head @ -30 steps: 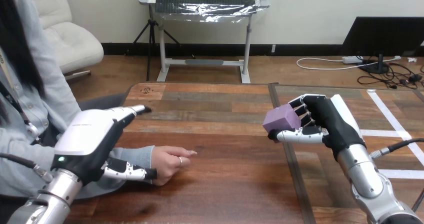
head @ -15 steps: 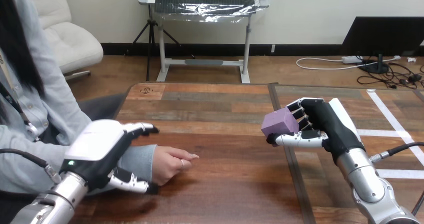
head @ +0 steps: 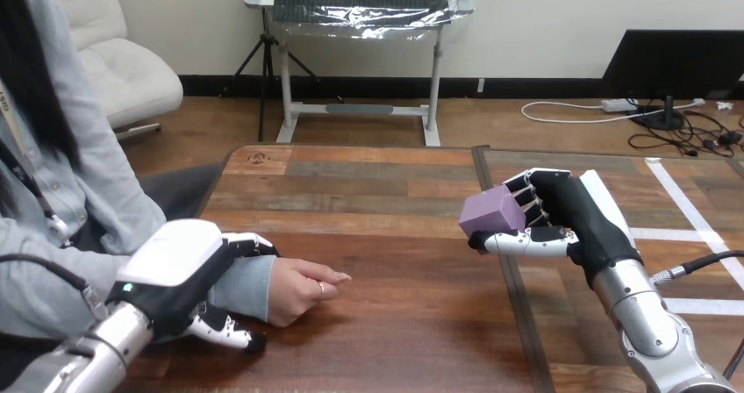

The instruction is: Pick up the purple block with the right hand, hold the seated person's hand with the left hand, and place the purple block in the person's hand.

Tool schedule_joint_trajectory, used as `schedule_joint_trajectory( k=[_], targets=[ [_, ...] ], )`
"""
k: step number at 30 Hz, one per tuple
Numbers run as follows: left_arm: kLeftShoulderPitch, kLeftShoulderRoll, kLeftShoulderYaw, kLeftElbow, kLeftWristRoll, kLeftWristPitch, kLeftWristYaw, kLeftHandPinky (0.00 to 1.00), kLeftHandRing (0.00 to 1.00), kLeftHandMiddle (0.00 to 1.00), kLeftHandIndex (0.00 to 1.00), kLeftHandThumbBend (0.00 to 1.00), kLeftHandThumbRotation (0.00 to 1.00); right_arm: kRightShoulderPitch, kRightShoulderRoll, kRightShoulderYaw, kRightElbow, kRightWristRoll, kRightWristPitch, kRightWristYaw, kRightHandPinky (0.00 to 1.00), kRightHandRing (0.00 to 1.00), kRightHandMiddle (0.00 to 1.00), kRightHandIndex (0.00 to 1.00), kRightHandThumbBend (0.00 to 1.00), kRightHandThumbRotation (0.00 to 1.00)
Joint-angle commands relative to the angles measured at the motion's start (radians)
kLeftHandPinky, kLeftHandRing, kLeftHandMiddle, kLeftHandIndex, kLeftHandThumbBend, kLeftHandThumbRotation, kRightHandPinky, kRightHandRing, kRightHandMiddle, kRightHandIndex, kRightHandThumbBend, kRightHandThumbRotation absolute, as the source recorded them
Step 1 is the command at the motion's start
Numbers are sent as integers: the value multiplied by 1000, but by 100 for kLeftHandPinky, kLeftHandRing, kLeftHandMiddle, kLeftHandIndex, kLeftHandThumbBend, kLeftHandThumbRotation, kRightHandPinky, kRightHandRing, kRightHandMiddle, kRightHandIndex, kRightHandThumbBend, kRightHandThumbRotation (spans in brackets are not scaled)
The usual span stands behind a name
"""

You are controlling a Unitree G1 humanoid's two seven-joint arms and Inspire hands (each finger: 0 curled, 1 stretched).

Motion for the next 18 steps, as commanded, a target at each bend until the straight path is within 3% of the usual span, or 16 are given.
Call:
schedule_joint_trajectory(
  k=[1,11,18],
  targets=[
    [-96,34,-31,37,7,-4,-9,63,67,70,71,100,15,-28,6,-21,-59,19,-48,-1,34,38,46,51,76,0],
    [-124,39,-72,107,26,-18,29,60,64,67,68,100,13,-18,10,-35,-76,46,-53,31,33,38,45,51,75,0],
    [-144,40,-101,147,38,-17,45,58,60,64,65,100,11,-10,6,-29,-94,39,-54,26,33,37,45,51,75,0]
  ],
)
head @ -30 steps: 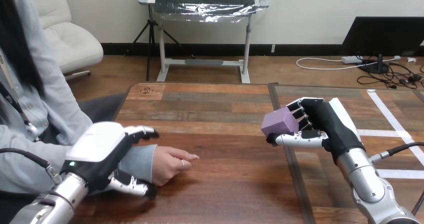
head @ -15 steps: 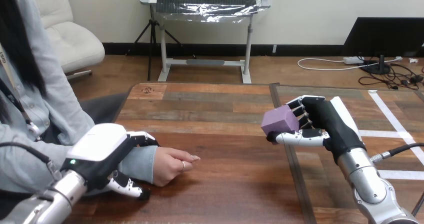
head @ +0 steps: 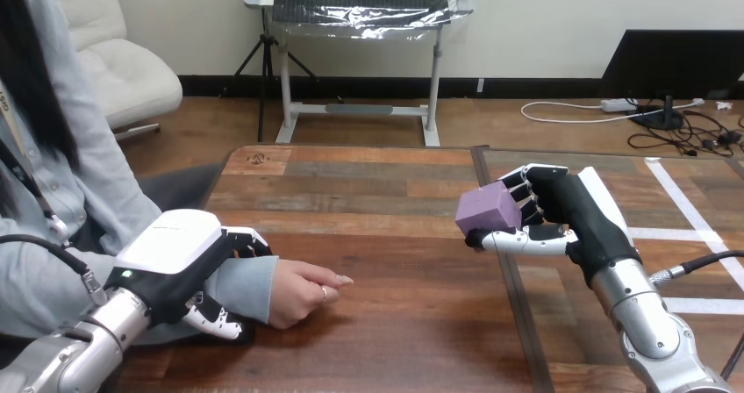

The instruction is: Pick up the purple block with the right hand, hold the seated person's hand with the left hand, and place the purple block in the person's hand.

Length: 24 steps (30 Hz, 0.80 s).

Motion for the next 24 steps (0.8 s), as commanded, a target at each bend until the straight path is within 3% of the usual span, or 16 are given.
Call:
schedule_joint_trajectory(
  k=[1,12,24],
  targets=[
    [-57,19,-40,48,25,1,19,57,59,63,65,100,10,-28,3,-21,-63,19,-30,-1,33,37,45,51,75,0],
    [-78,17,-75,101,38,-7,61,49,50,54,57,99,5,-18,4,-27,-78,24,-38,8,33,37,44,50,75,0],
    [-92,13,-97,142,34,-22,94,41,41,45,46,90,1,-11,2,-24,-96,20,-33,9,33,37,44,50,75,0]
  ],
)
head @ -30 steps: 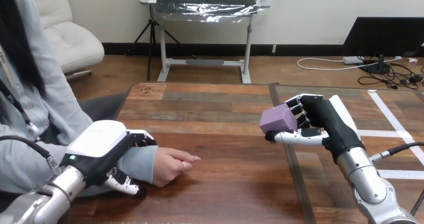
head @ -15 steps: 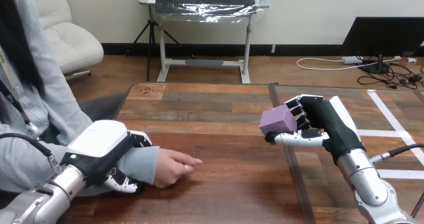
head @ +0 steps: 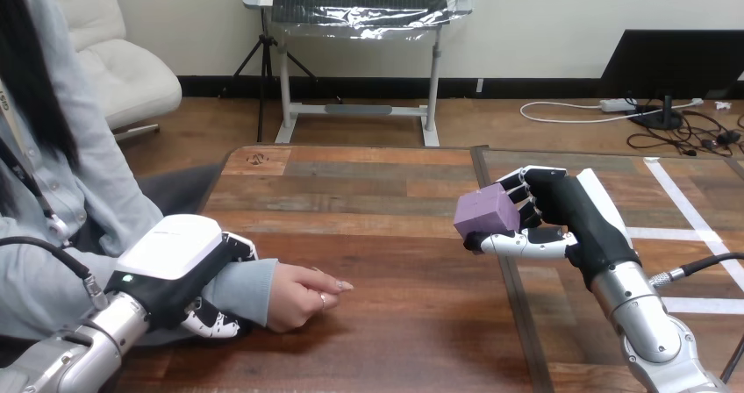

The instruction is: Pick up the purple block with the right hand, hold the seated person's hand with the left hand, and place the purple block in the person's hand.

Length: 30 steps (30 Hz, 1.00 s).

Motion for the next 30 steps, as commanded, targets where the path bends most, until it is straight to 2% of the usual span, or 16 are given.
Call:
schedule_joint_trajectory(
  k=[1,14,25,30],
  targets=[
    [-47,10,-27,37,8,-3,13,41,41,44,46,90,1,-34,2,-21,-60,19,-30,-2,33,37,44,50,75,0],
    [-48,3,-28,42,-10,-3,25,36,37,40,41,84,0,-35,6,-20,-52,19,-36,0,33,37,43,50,75,0],
    [-46,6,-35,29,1,-20,78,34,34,38,39,84,0,-36,16,-18,-50,21,-32,6,33,37,44,50,74,0],
    [-43,9,-34,12,-4,-28,85,32,33,38,39,85,0,-37,23,-18,-49,24,-27,11,33,37,44,50,74,0]
  ],
)
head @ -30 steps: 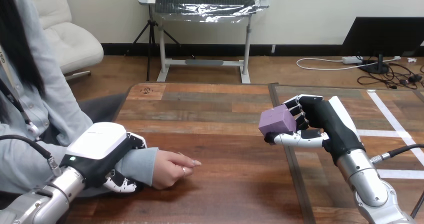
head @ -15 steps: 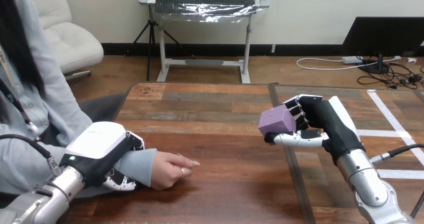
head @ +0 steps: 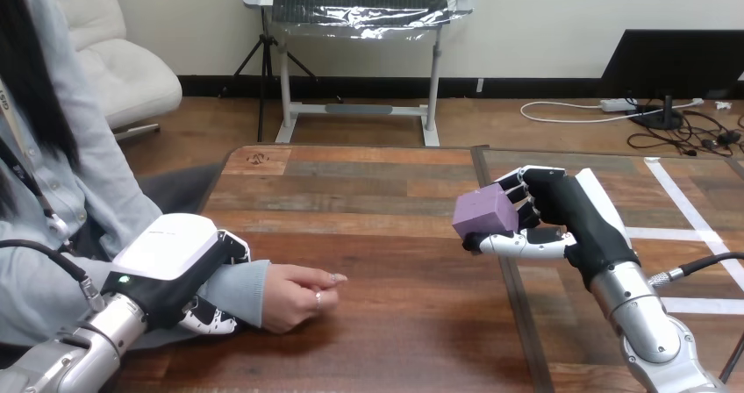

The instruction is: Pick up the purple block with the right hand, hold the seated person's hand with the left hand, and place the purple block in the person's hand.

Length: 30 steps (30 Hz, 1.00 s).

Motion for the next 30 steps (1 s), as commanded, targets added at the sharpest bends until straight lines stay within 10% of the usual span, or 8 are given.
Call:
schedule_joint_trajectory(
  k=[1,30],
  targets=[
    [-30,9,-9,-24,-6,-18,27,32,33,38,38,85,0,-38,21,-18,-47,23,-20,4,33,37,44,50,74,0],
    [-5,27,29,-213,-45,-52,-11,31,33,37,38,86,0,-41,62,-14,-32,19,-35,43,33,38,45,50,75,0]
  ],
)
